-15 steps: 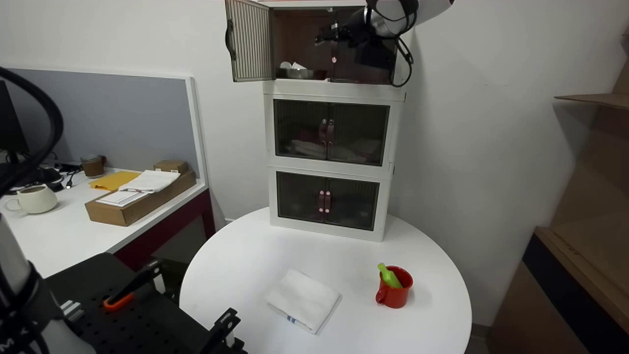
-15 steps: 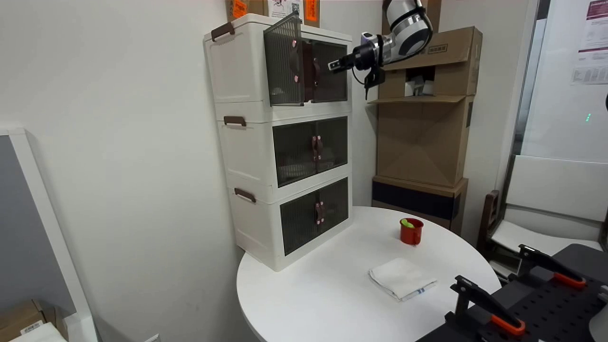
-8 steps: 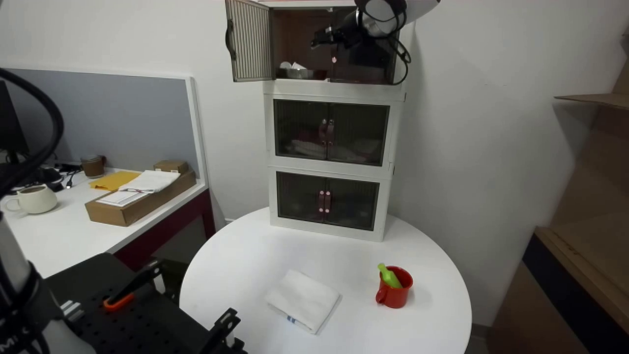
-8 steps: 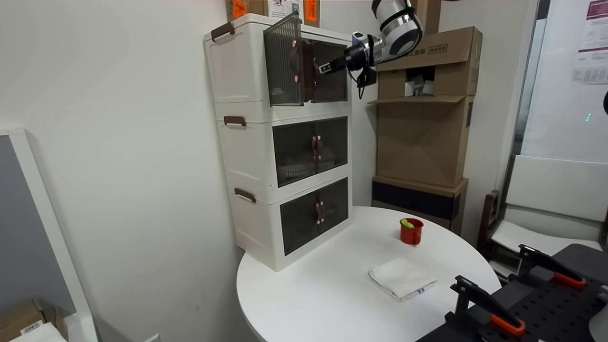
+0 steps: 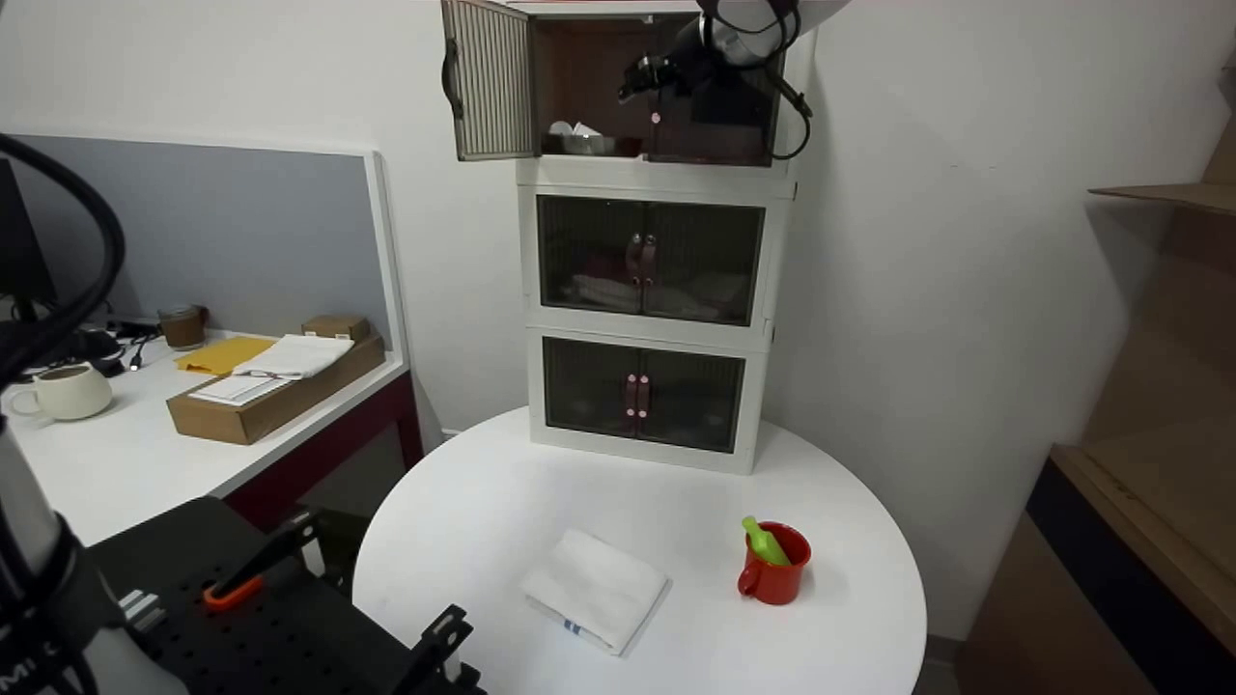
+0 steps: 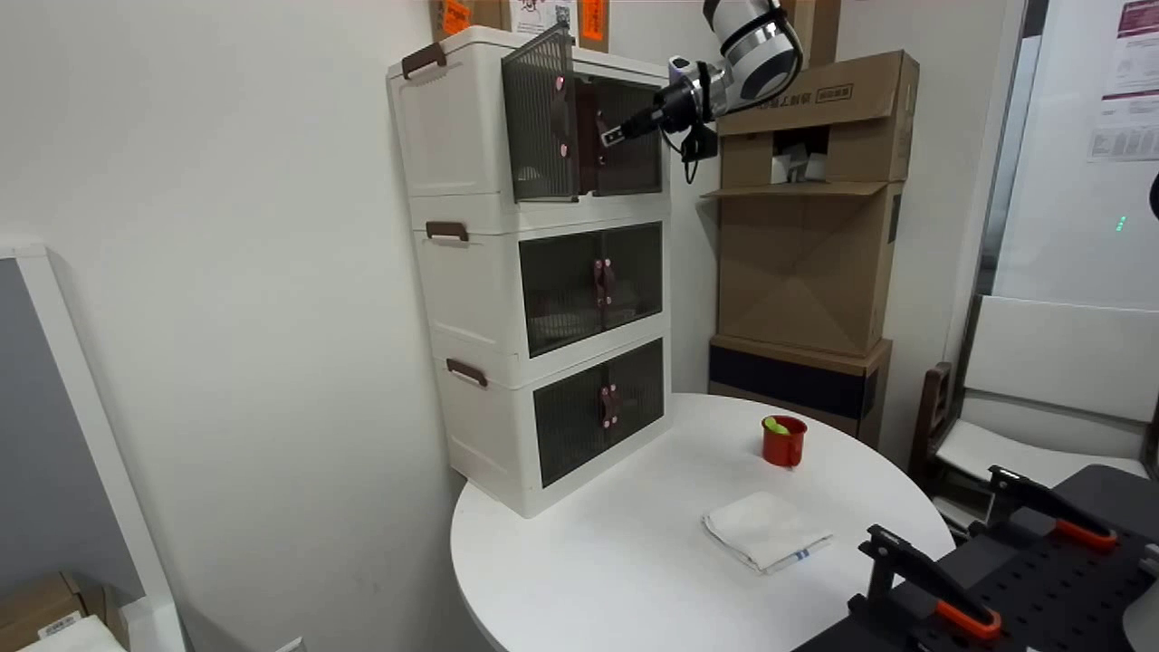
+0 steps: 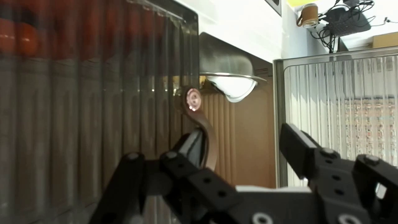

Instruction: Open the top drawer

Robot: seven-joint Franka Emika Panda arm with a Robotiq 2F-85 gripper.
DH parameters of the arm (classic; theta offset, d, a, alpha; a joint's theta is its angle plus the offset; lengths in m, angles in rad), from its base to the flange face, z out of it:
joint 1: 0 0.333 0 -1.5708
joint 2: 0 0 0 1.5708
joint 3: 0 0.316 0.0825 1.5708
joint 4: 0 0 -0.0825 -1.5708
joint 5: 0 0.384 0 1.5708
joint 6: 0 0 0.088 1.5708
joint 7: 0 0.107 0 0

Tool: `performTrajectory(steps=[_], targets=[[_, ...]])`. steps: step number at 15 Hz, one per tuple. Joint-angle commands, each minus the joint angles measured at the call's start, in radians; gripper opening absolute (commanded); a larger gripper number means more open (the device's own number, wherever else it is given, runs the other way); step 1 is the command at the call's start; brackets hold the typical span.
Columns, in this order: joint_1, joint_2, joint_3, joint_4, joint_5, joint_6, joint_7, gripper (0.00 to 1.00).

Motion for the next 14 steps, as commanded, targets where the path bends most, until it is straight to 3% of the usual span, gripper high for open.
performTrajectory(steps=[1, 4, 6, 14], targets=[[0.021, 0.002, 0.026, 0.005, -0.038, 0.022, 0.015, 0.34], [0.026, -0.015, 0.029, -0.026, -0.046, 0.040, 0.017, 0.15], [0.029, -0.032, 0.032, -0.055, -0.050, 0.057, 0.010, 0.08], [0.003, -0.147, 0.034, -0.227, -0.021, 0.074, -0.017, 0.05]])
